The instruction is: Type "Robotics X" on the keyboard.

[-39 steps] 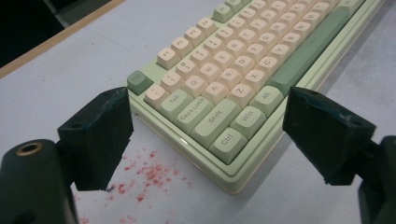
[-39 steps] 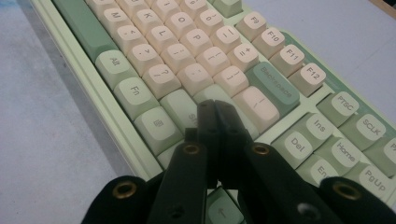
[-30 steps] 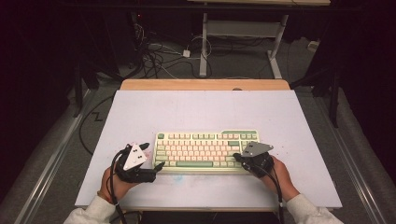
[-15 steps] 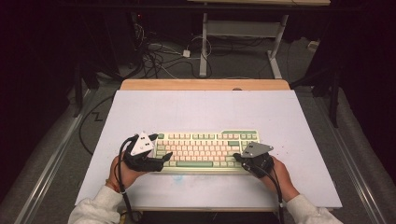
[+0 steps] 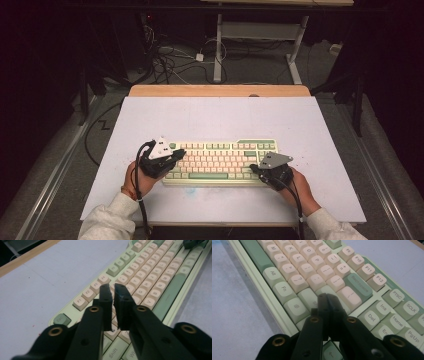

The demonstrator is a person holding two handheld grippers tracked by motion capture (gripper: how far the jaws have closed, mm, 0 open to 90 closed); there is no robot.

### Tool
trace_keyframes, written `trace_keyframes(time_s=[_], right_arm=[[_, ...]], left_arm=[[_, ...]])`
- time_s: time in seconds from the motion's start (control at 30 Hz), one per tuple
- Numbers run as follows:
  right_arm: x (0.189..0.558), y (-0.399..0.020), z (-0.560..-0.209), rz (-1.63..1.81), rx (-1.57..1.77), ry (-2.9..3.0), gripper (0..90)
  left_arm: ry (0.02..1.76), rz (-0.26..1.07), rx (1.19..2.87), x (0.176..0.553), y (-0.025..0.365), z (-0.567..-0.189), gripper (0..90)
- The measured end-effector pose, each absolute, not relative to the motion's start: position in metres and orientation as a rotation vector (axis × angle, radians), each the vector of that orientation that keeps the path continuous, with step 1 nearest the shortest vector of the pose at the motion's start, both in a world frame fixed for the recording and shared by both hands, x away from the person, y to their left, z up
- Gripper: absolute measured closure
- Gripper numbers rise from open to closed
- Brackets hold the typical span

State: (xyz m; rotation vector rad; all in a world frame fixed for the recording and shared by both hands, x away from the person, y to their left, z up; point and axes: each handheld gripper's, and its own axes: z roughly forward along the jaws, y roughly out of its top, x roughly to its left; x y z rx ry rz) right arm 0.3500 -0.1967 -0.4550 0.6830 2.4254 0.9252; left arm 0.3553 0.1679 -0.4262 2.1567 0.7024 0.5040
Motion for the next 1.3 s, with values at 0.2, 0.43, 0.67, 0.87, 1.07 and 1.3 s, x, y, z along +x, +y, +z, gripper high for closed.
trace_keyframes(time_s=[0.2,0.43,0.67,0.87,1.07,1.3], right_arm=[[0.35,-0.196,-0.455,0.923,0.686,2.425,90.0],[0.35,-0.196,-0.455,0.923,0.682,2.425,90.0],[0.349,-0.196,-0.455,0.917,0.675,2.424,90.0],[0.349,-0.196,-0.455,0.915,0.677,2.424,90.0],[0.349,-0.196,-0.455,0.915,0.676,2.425,90.0],[0.349,-0.196,-0.455,0.915,0.675,2.423,90.0]], left_arm=[[0.687,0.472,2.204,0.361,0.156,-0.428,87.9],[0.663,0.436,2.259,0.368,0.139,-0.431,87.9],[0.649,0.408,2.303,0.375,0.127,-0.434,87.8],[0.656,0.389,2.331,0.38,0.12,-0.438,87.8],[0.663,0.405,2.362,0.384,0.115,-0.442,87.9],[0.674,0.408,2.374,0.389,0.113,-0.444,87.9]])
